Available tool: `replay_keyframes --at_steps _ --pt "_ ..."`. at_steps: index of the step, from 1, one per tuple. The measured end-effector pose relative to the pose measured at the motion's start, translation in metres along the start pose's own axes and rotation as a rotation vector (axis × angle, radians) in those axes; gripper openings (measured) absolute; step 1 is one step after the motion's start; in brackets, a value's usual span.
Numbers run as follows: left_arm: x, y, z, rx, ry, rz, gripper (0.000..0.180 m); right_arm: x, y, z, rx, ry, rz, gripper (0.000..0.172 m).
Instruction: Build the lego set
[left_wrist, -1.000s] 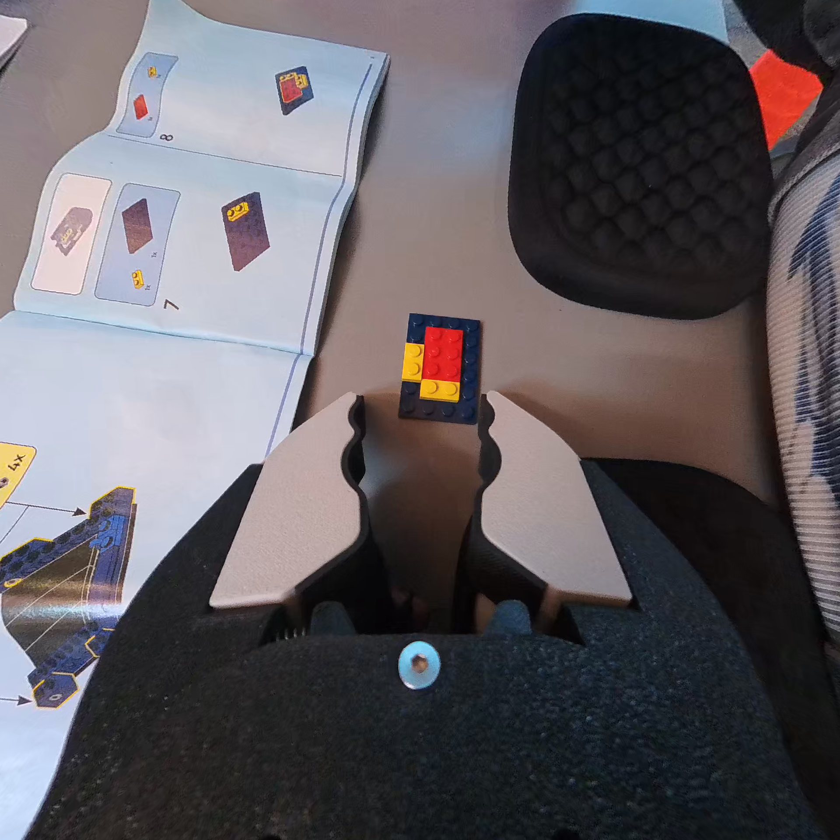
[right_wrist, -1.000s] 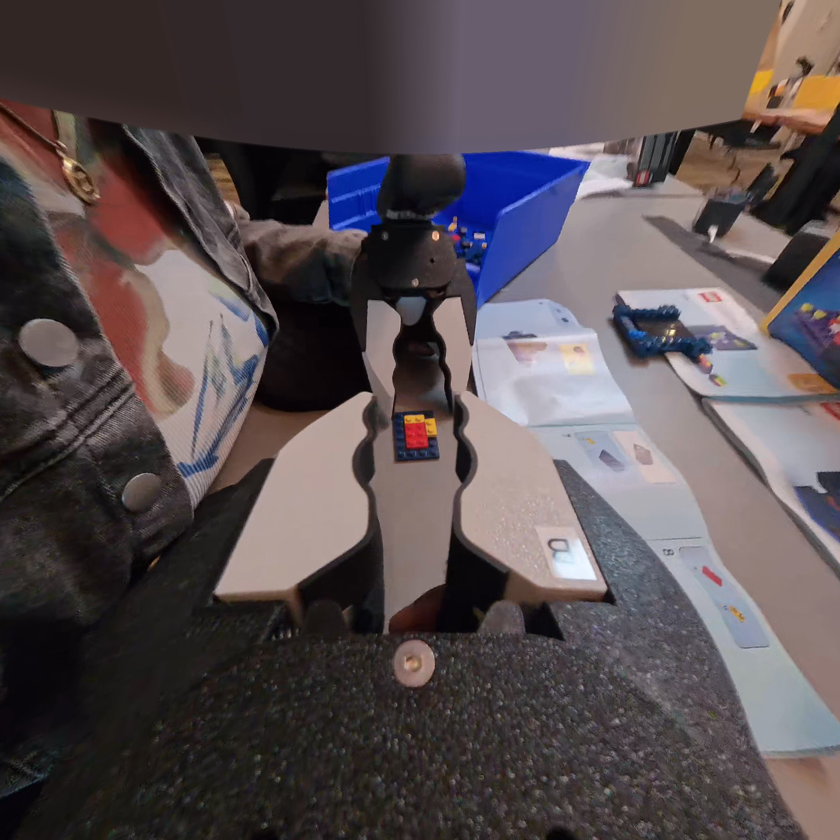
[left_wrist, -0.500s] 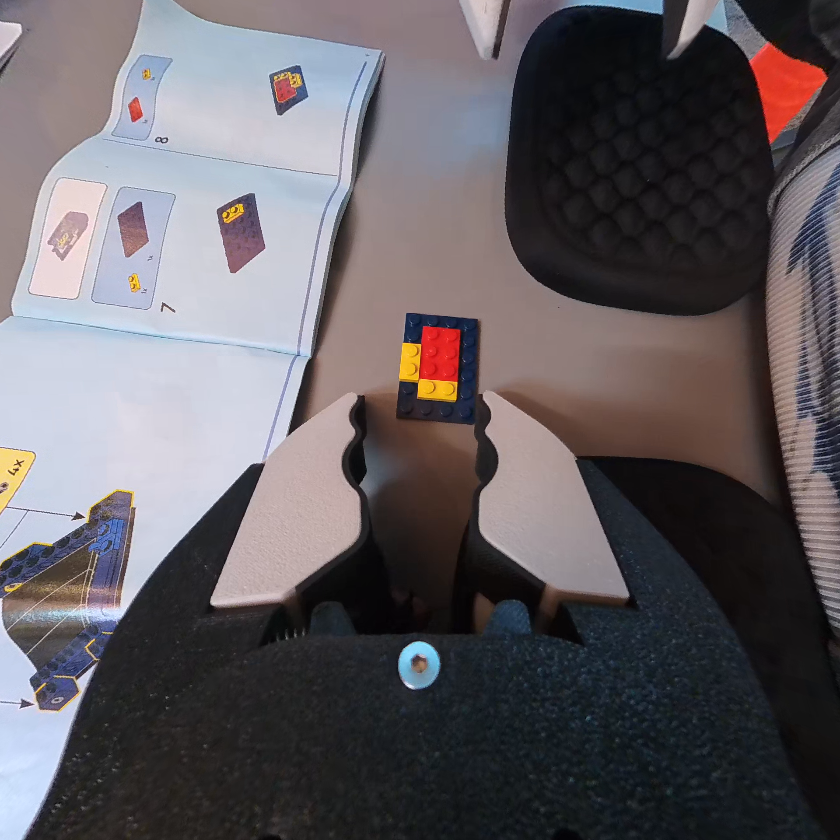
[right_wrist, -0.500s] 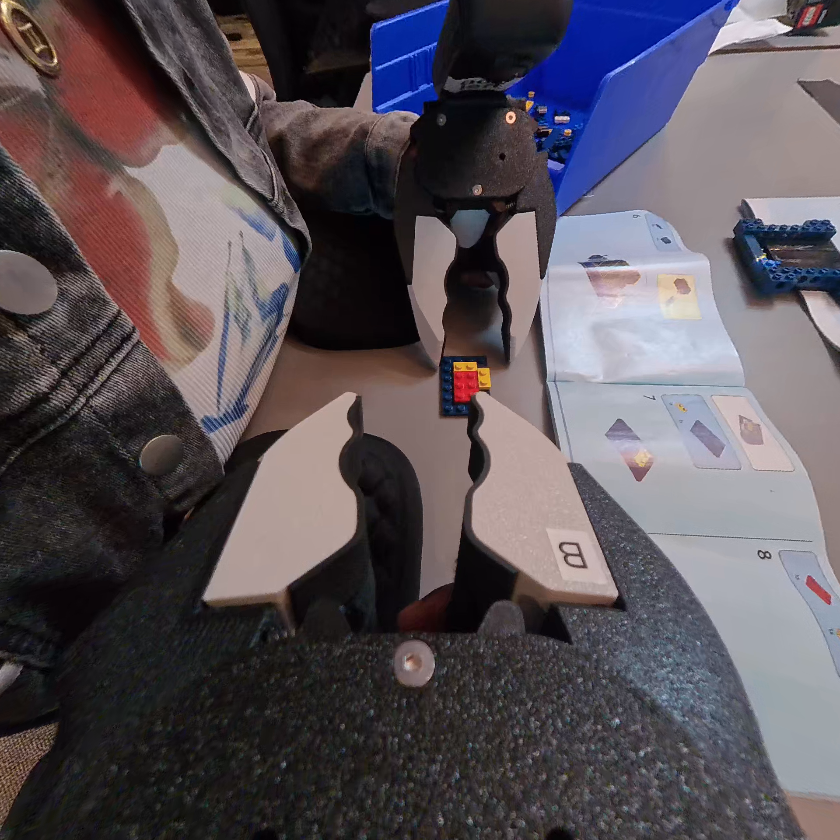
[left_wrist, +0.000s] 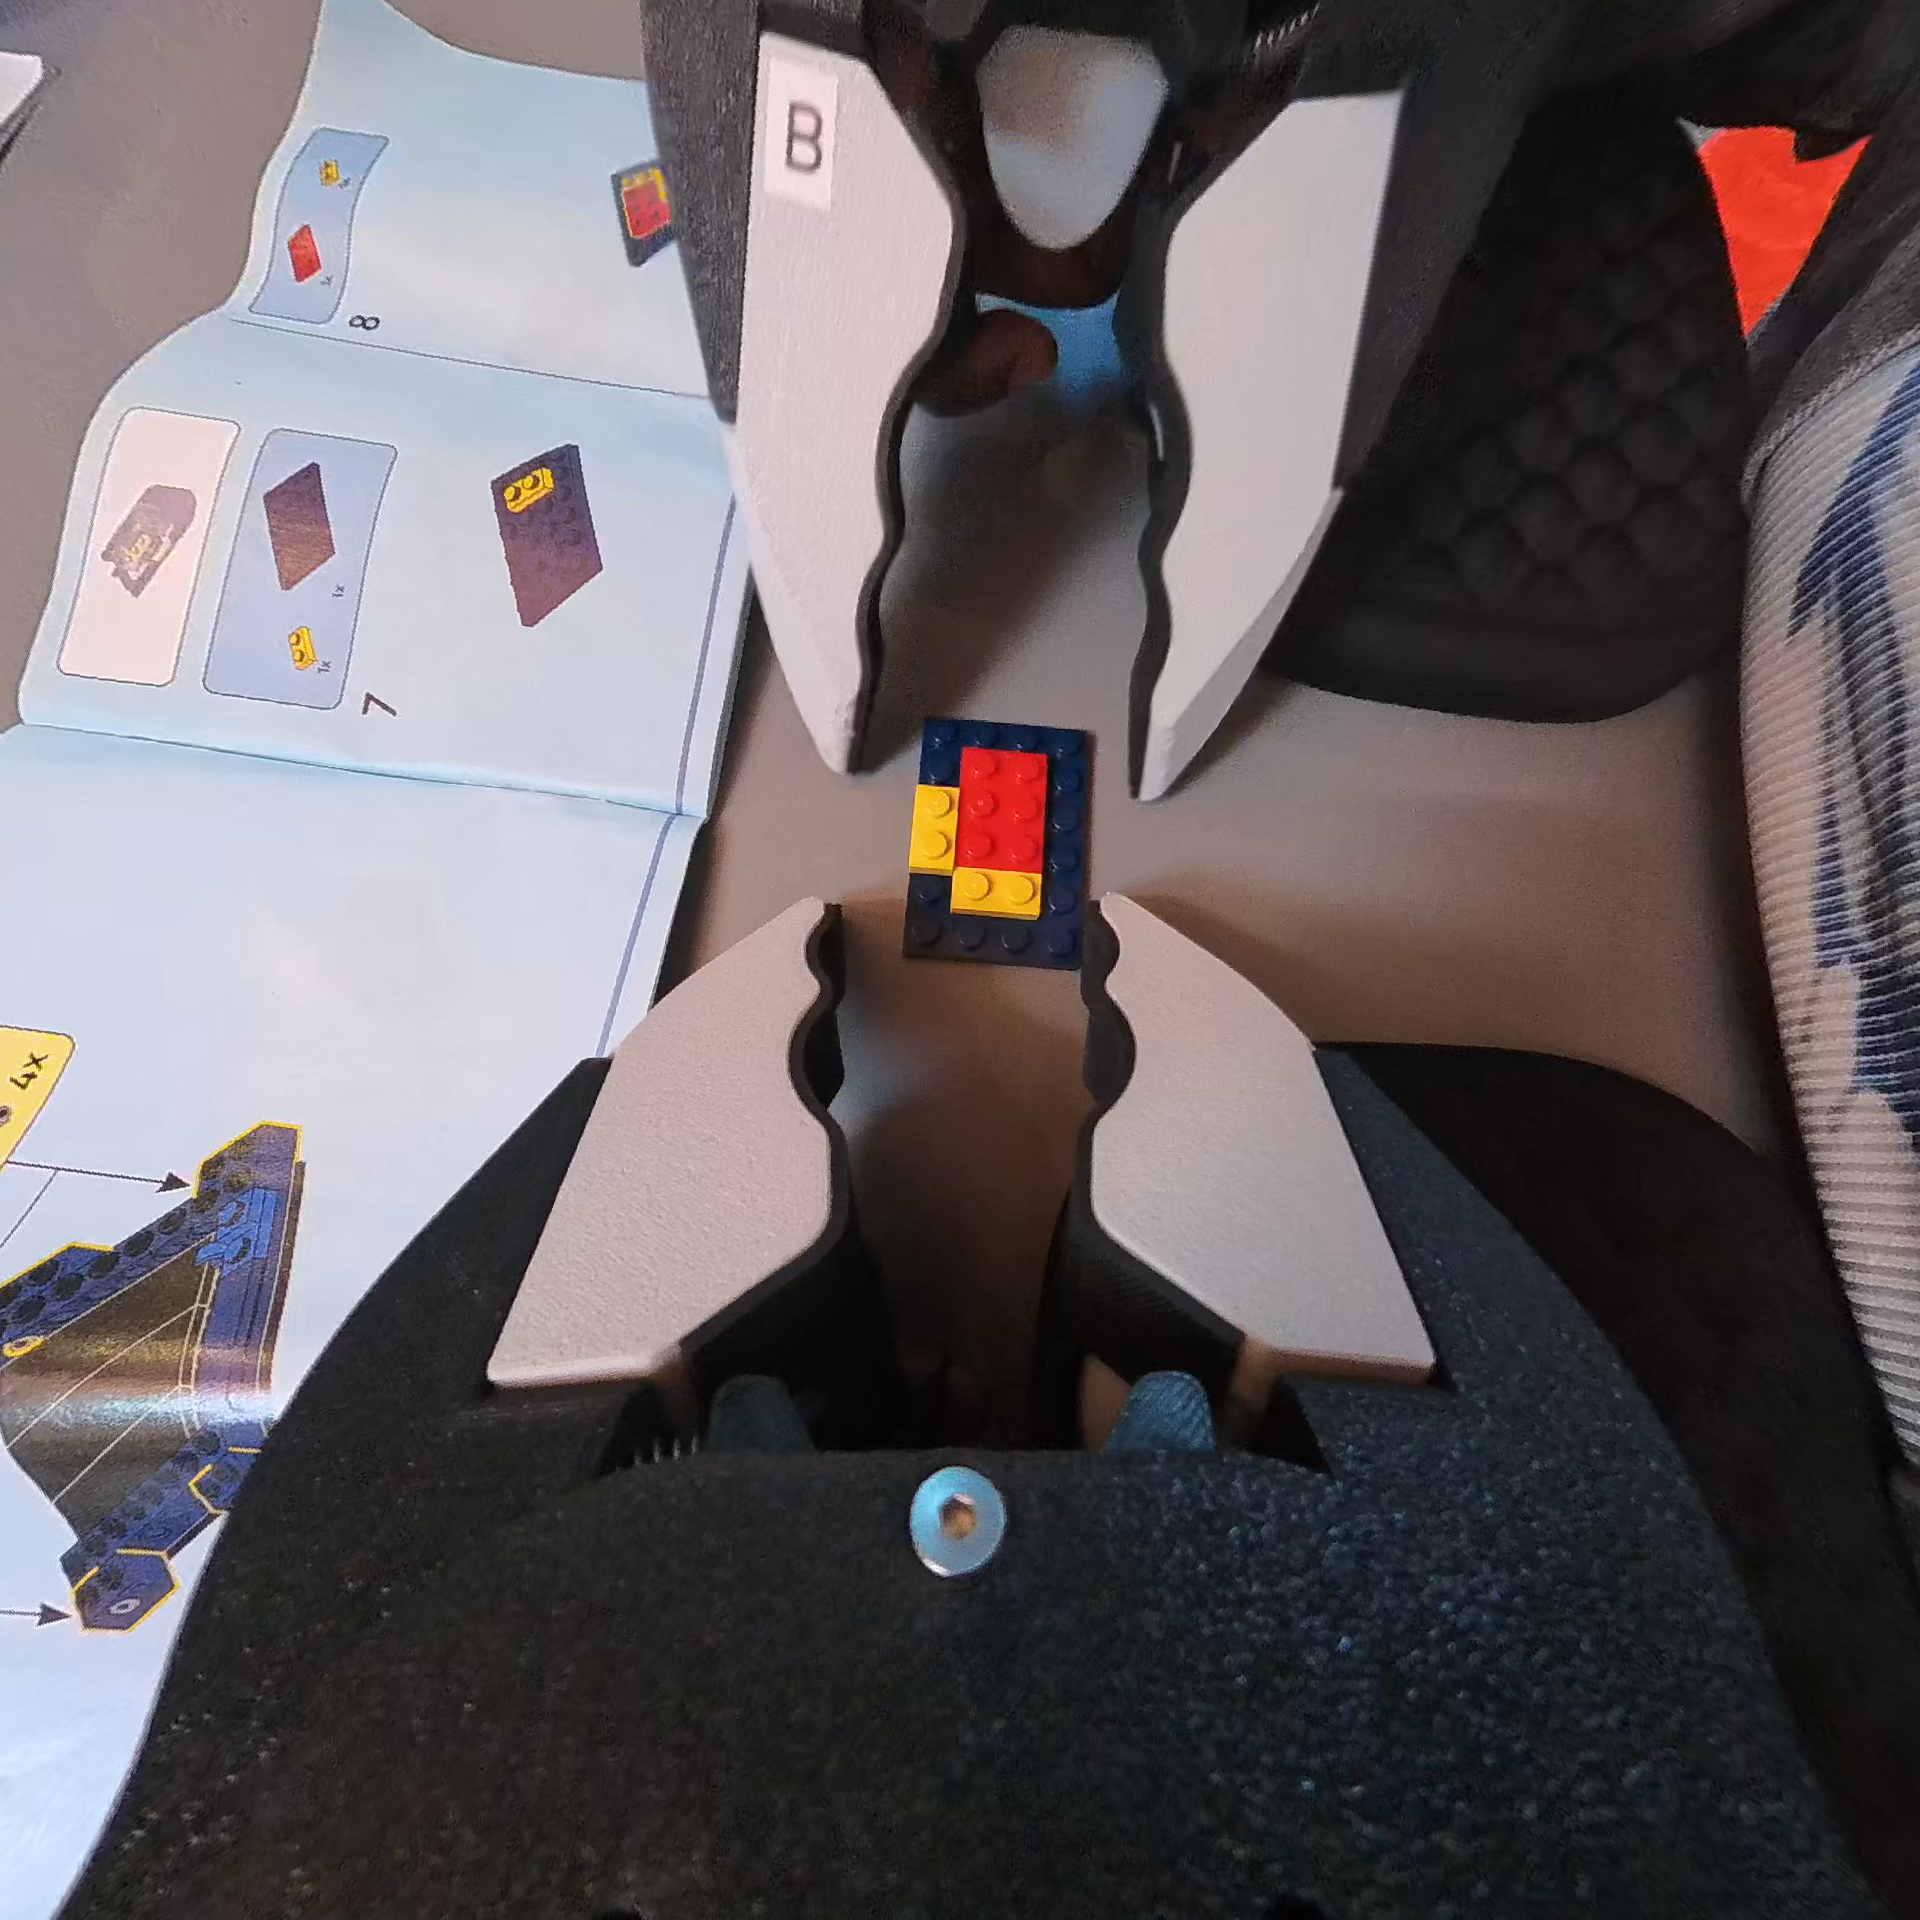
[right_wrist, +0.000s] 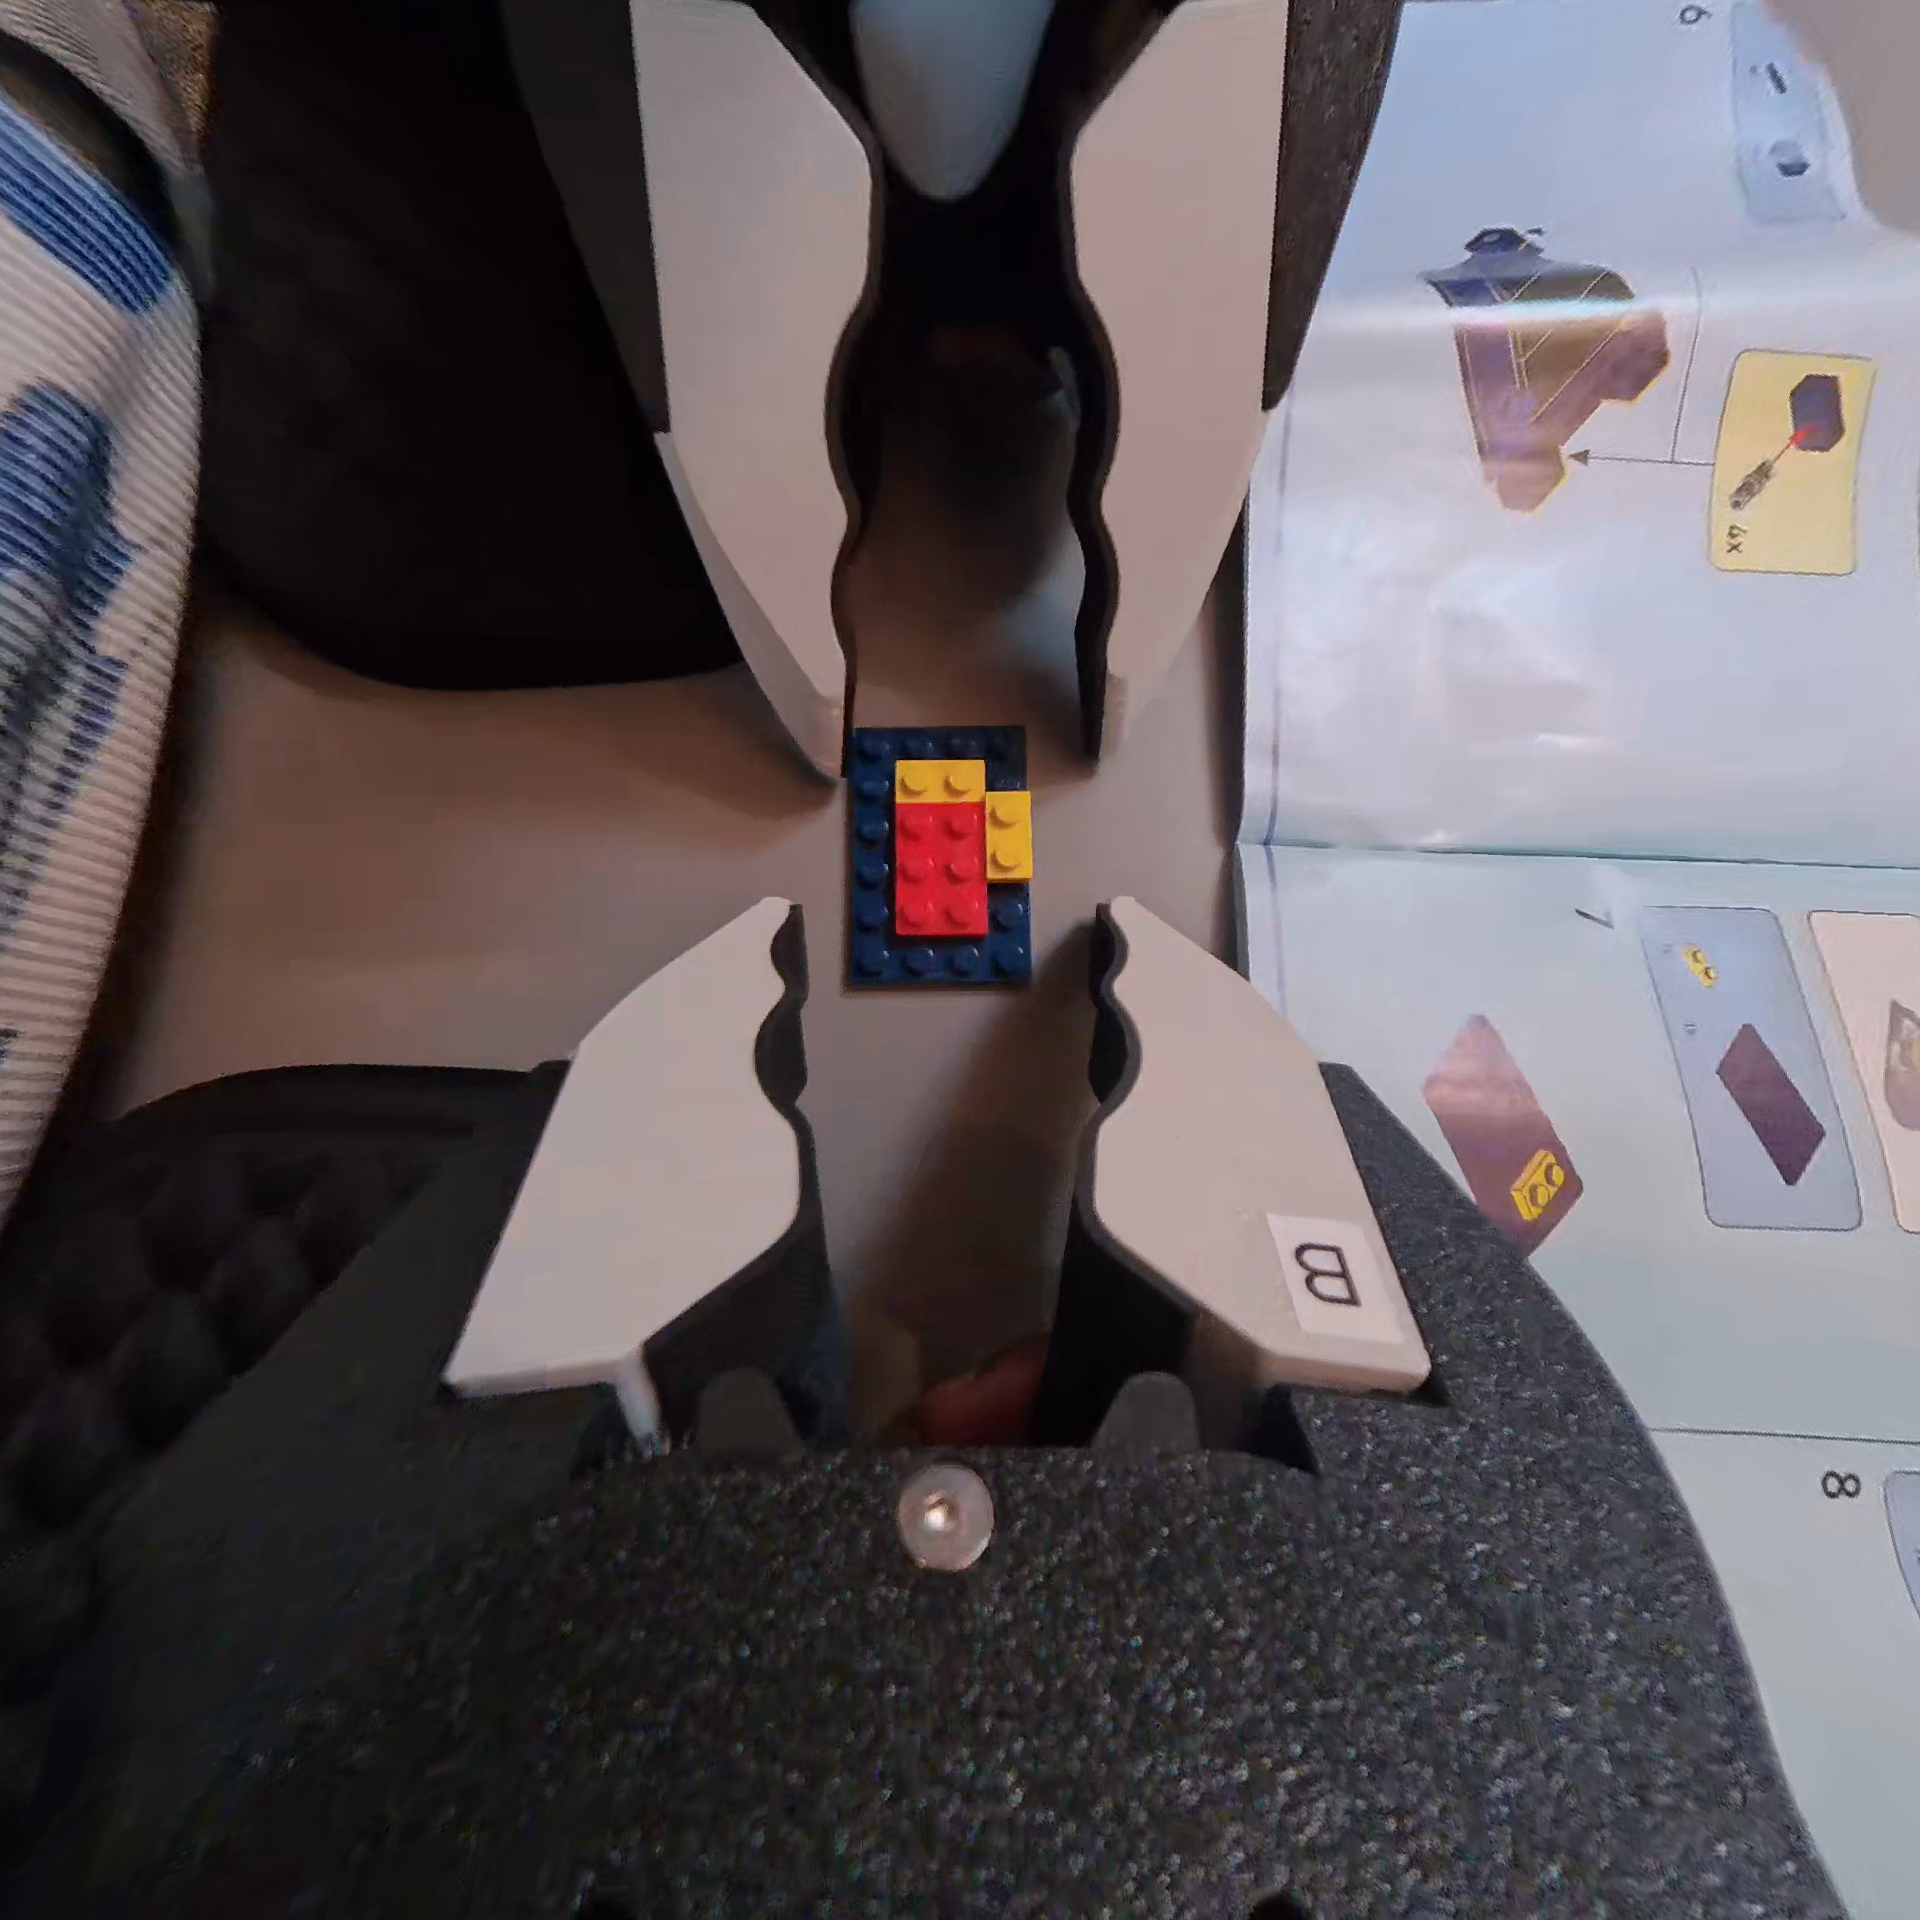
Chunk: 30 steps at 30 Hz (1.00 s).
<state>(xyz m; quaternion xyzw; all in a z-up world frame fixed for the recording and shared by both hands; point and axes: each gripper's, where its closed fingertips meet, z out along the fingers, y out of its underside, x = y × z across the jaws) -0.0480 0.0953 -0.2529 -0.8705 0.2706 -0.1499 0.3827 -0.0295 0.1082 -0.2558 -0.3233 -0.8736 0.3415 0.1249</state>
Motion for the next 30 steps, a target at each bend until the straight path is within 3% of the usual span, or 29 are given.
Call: replay_keyframes --at_steps 5,13,20,22,25,27,30 --pt "0.000 0.000 0.000 0.002 0.003 -0.001 0.044 0.000 -0.002 0.002 0.006 0.002 -0.025 0.032" --pt "-0.001 -0.006 -0.005 0.056 0.022 -0.041 0.044 0.002 -0.001 0.000 0.022 0.015 -0.042 0.031" --pt "0.003 0.001 0.001 -0.009 0.016 0.024 0.044 -0.001 -0.004 0.000 0.030 -0.019 -0.004 0.032" --pt "0.003 0.000 0.001 -0.005 0.015 0.016 0.045 0.003 -0.014 -0.008 0.099 -0.021 0.010 0.035" --pt "0.002 -0.002 -0.001 0.011 0.014 0.005 0.045 0.021 -0.028 -0.020 0.210 0.020 0.028 0.019" --pt "0.001 -0.003 -0.003 0.028 0.013 -0.006 0.044 0.032 -0.021 -0.016 0.158 0.072 -0.019 0.010" --pt "-0.002 -0.006 -0.005 0.055 0.007 -0.032 0.043 0.035 -0.011 -0.001 0.061 0.092 -0.085 0.012"
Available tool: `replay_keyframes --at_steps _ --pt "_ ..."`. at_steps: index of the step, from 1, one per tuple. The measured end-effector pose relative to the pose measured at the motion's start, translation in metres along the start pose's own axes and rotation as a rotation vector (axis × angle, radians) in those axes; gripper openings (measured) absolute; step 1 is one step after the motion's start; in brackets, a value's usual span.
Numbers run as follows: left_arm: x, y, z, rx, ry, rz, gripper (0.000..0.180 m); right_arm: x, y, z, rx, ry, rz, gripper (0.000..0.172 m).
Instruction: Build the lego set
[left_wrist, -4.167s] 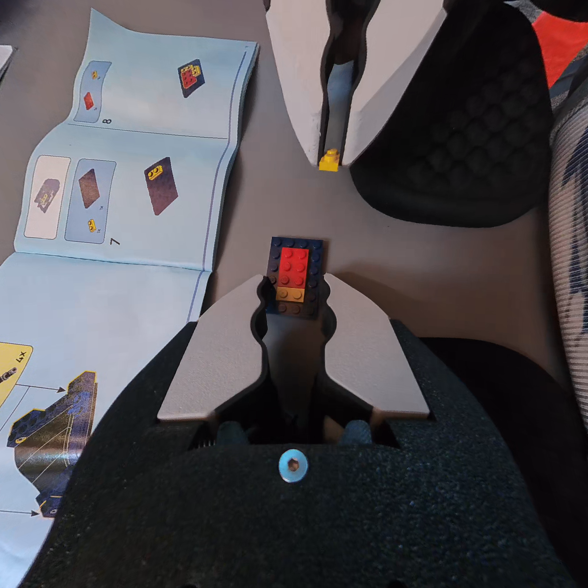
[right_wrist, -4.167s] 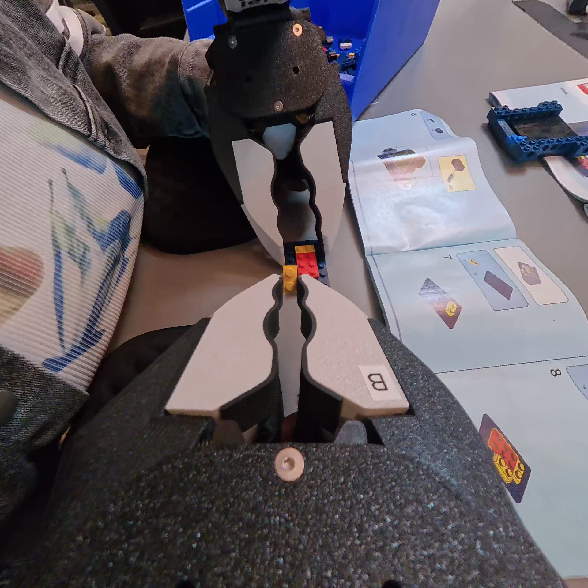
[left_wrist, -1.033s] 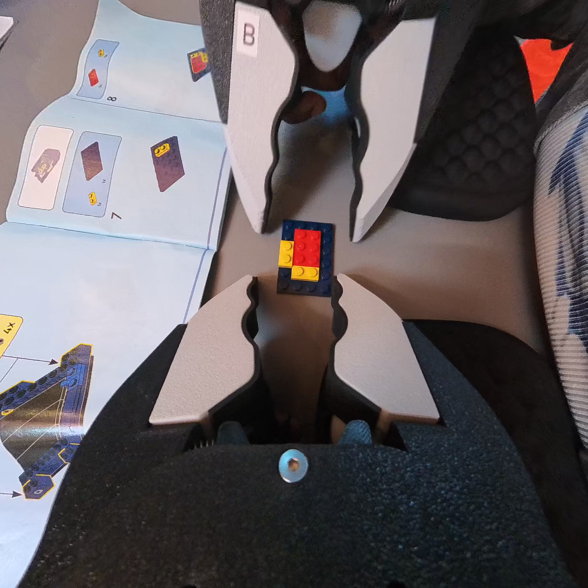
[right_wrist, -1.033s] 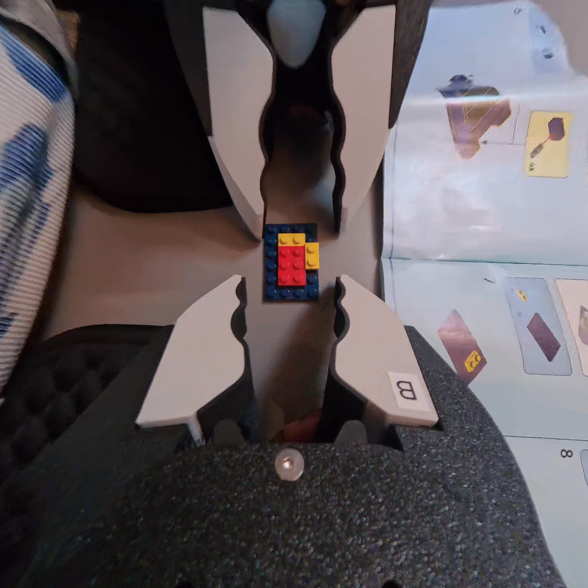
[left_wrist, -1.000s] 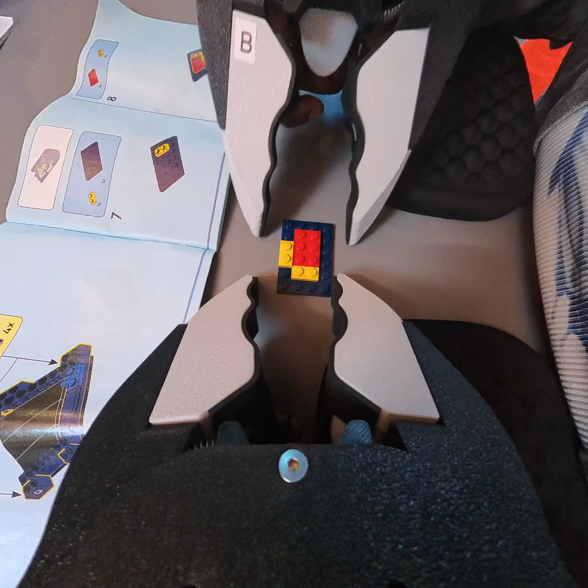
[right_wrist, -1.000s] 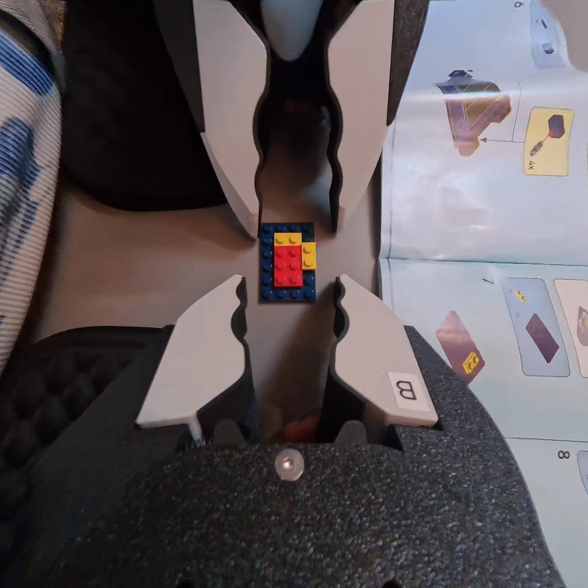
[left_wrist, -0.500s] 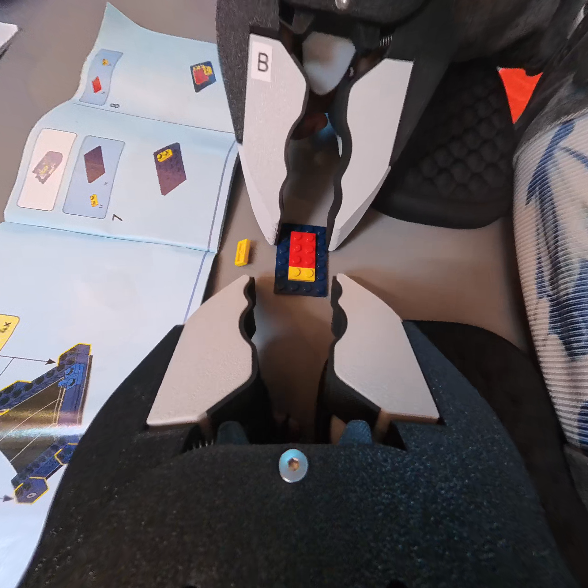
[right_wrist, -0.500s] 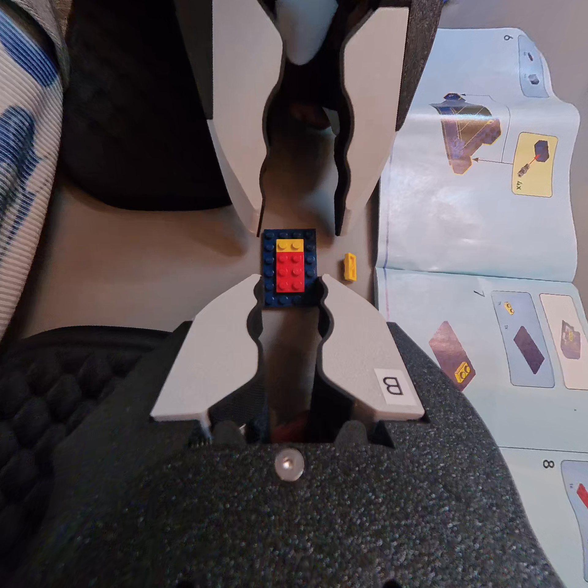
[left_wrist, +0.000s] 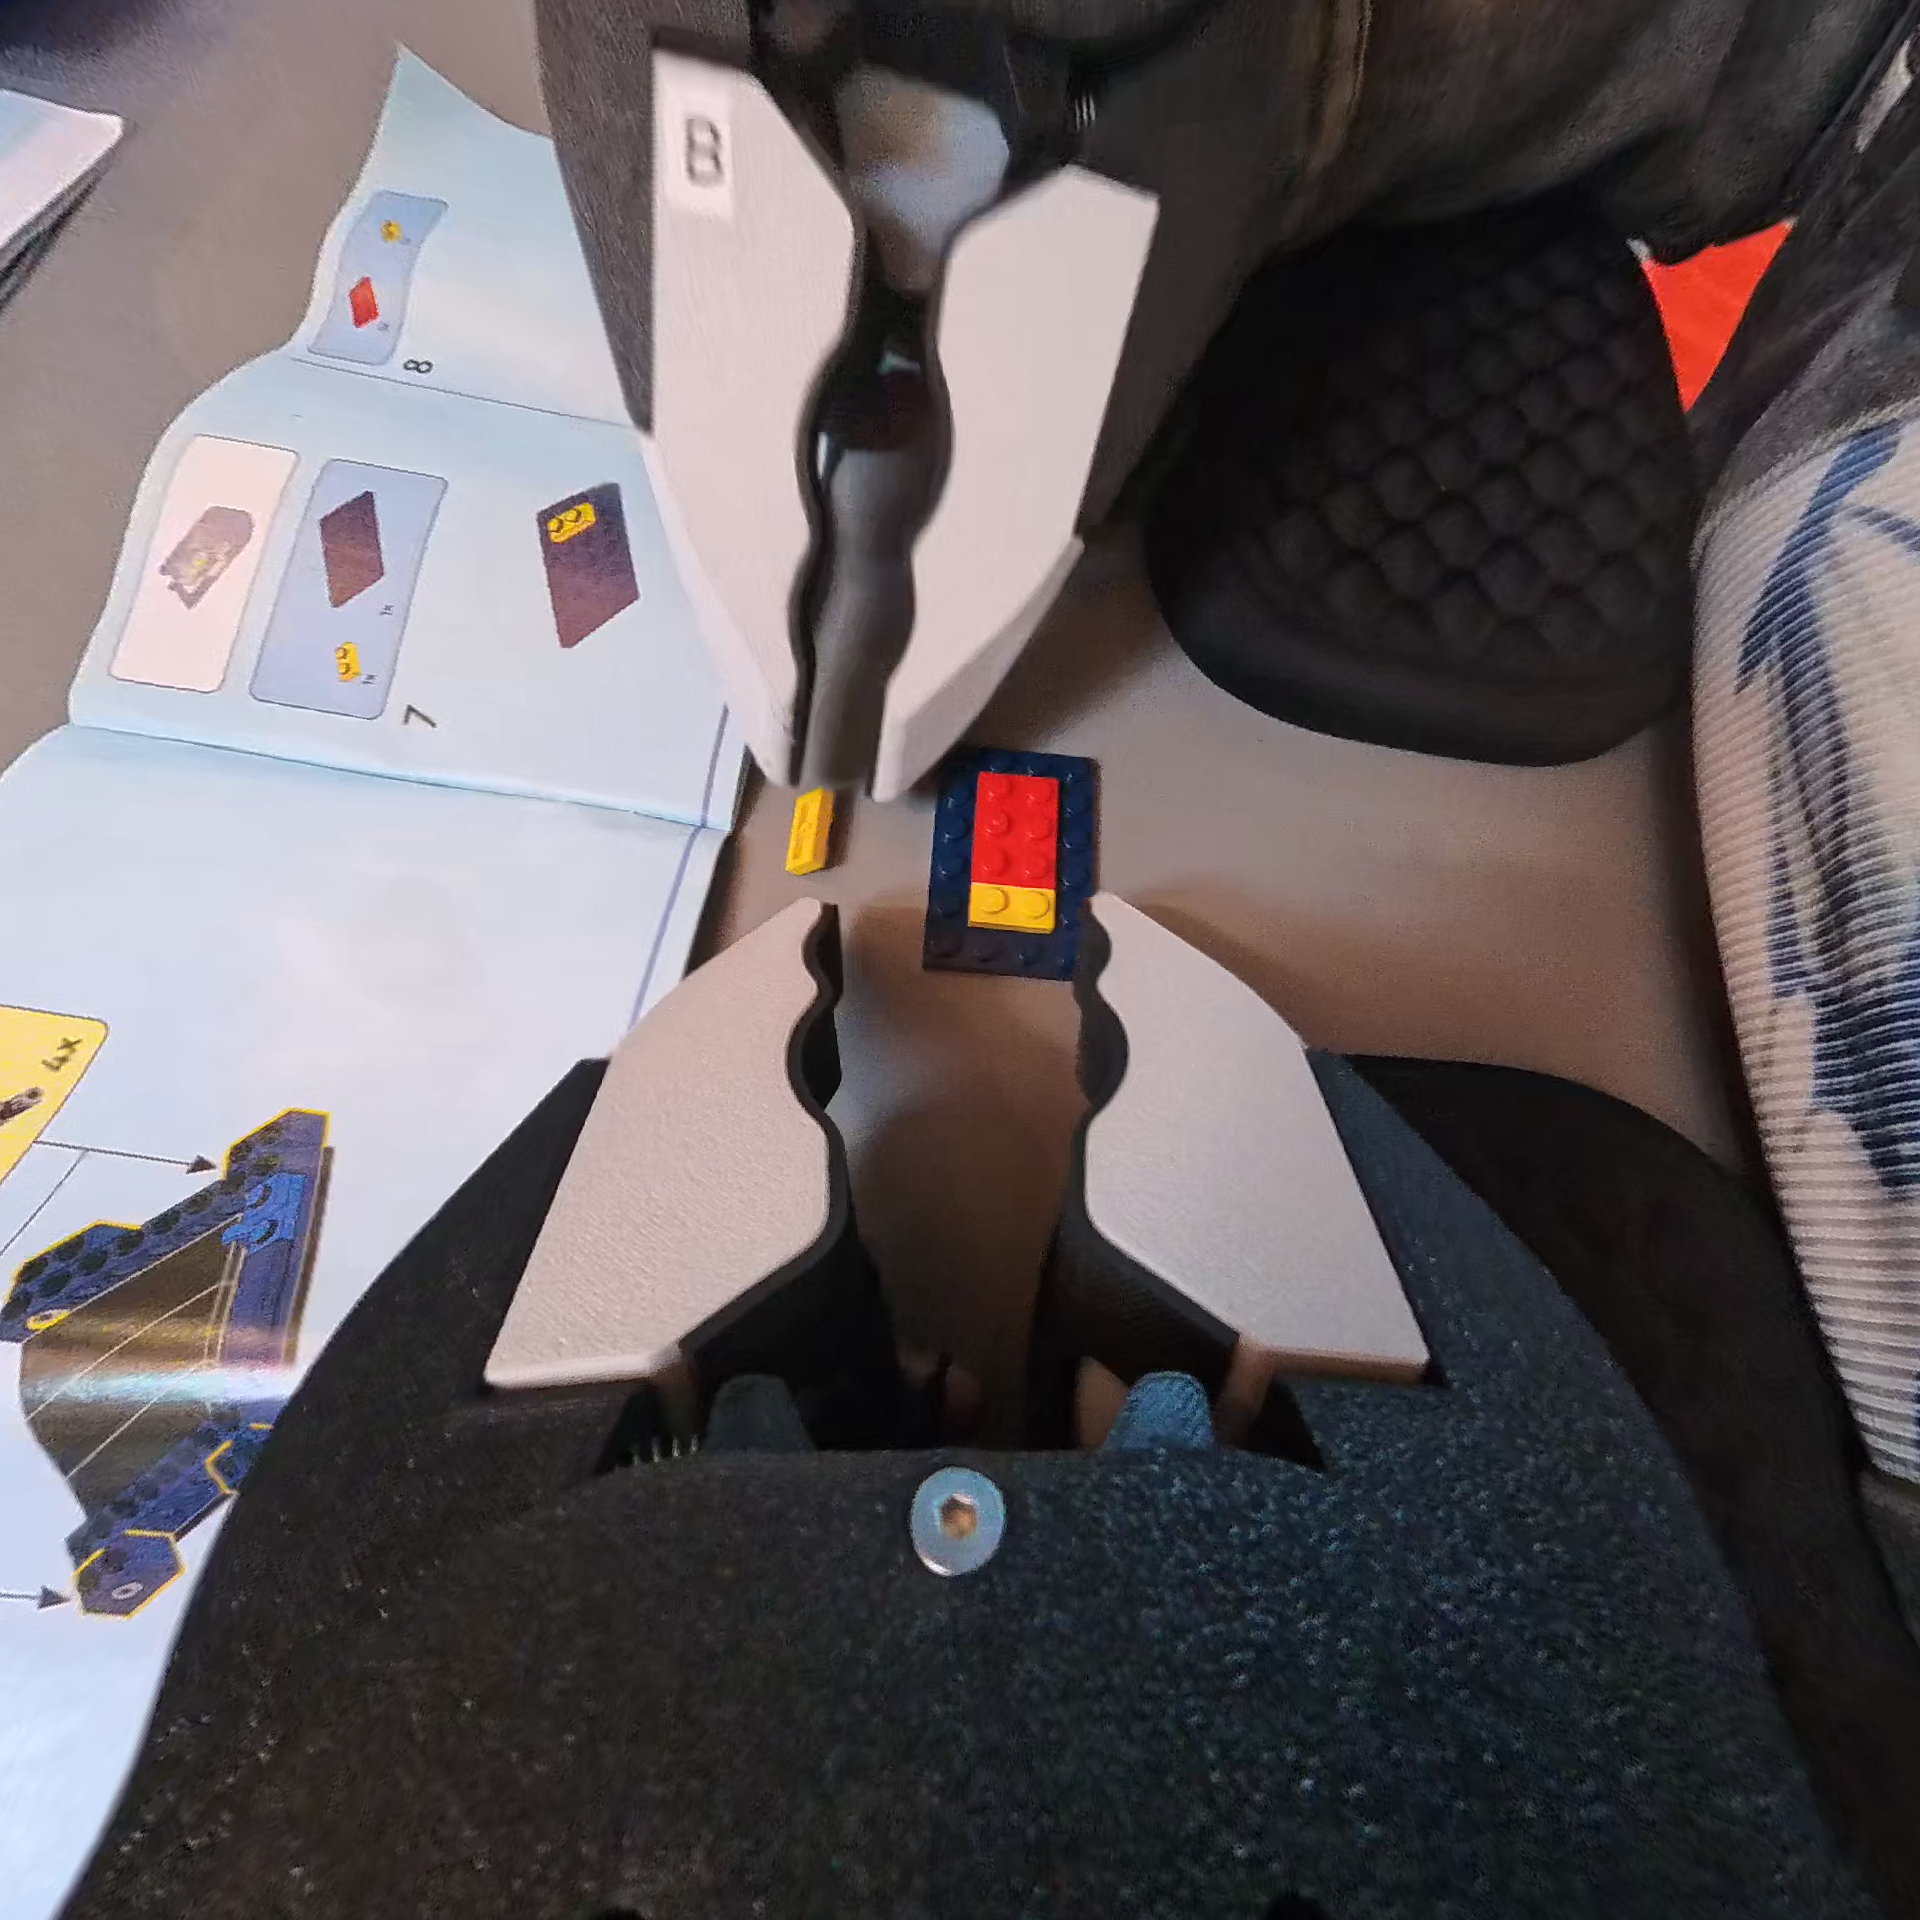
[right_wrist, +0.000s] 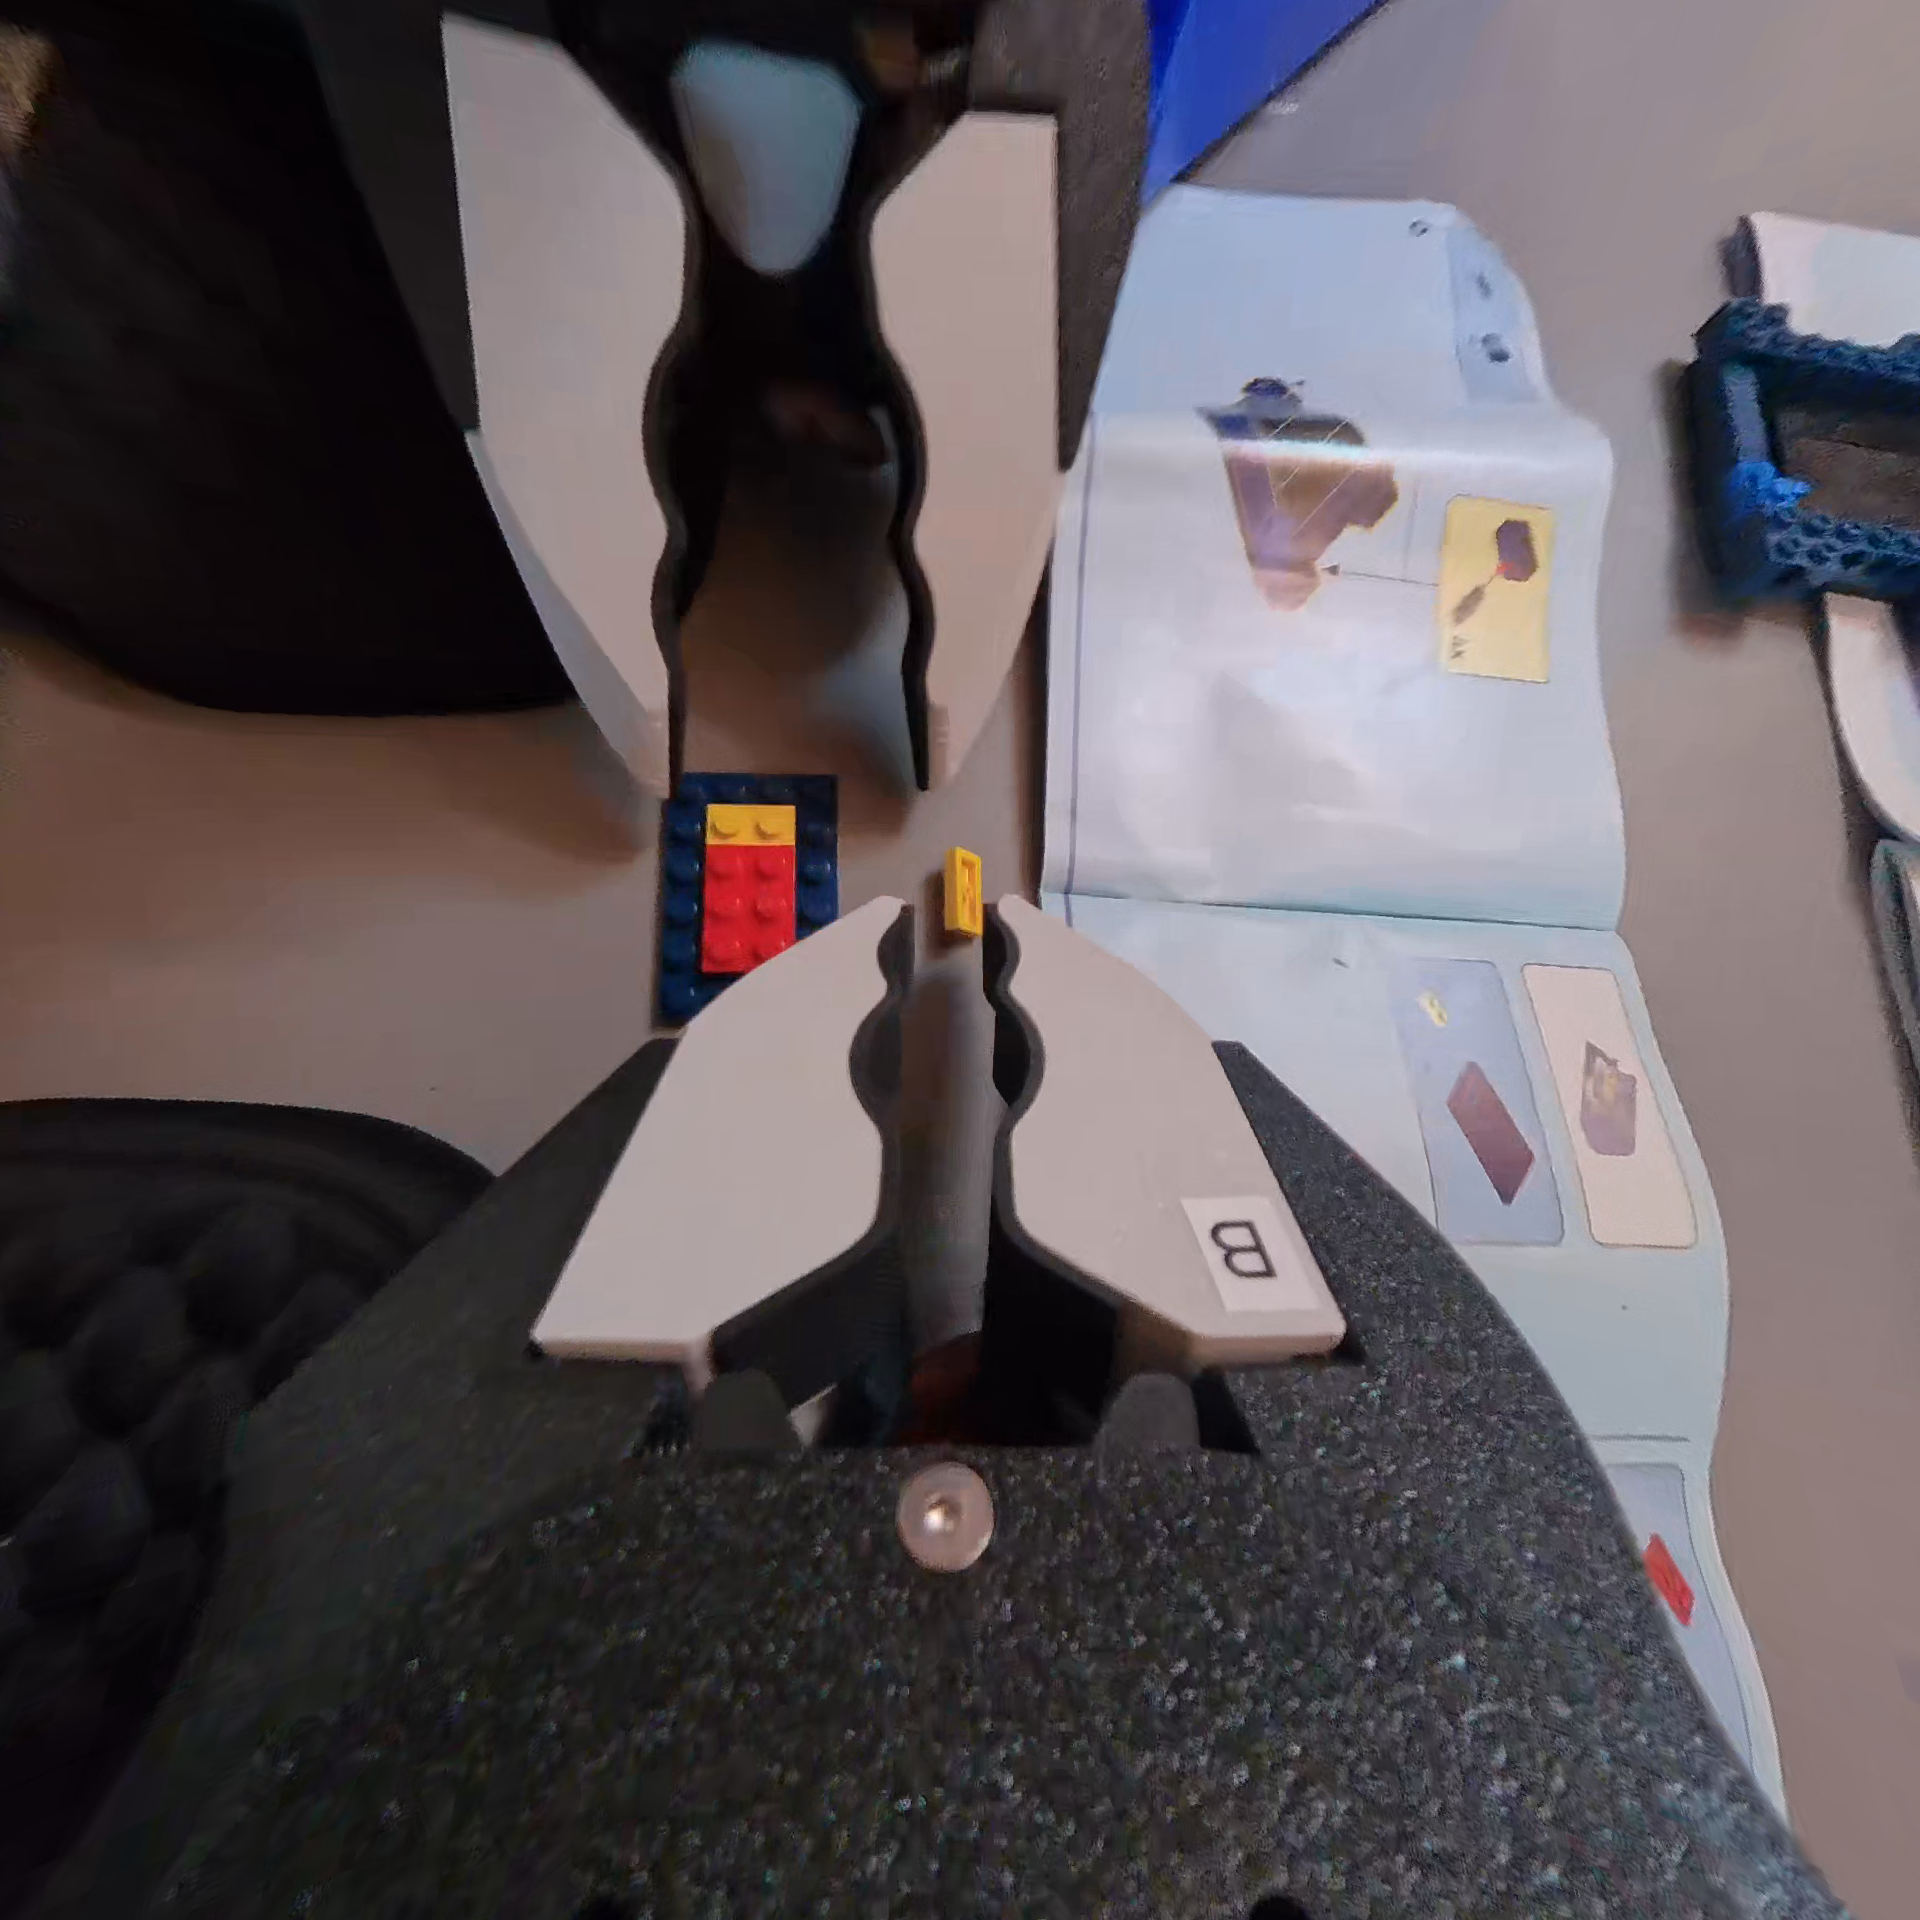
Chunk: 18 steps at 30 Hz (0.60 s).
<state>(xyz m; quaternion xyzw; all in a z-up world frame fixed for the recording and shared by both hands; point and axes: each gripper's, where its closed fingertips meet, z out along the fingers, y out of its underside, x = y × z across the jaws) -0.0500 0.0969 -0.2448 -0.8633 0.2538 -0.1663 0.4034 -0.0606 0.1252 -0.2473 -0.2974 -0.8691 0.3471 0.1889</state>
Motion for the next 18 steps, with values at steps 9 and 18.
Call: replay_keyframes --at_steps 9,18 --pt "-0.014 -0.018 -0.013 0.152 -0.048 -0.088 0.014 -0.012 -0.025 -0.007 0.159 -0.237 0.251 0.004" --pt "0.006 -0.041 -0.034 0.348 0.218 -0.203 0.008 -0.024 -0.050 -0.026 0.280 -0.451 0.421 0.004"
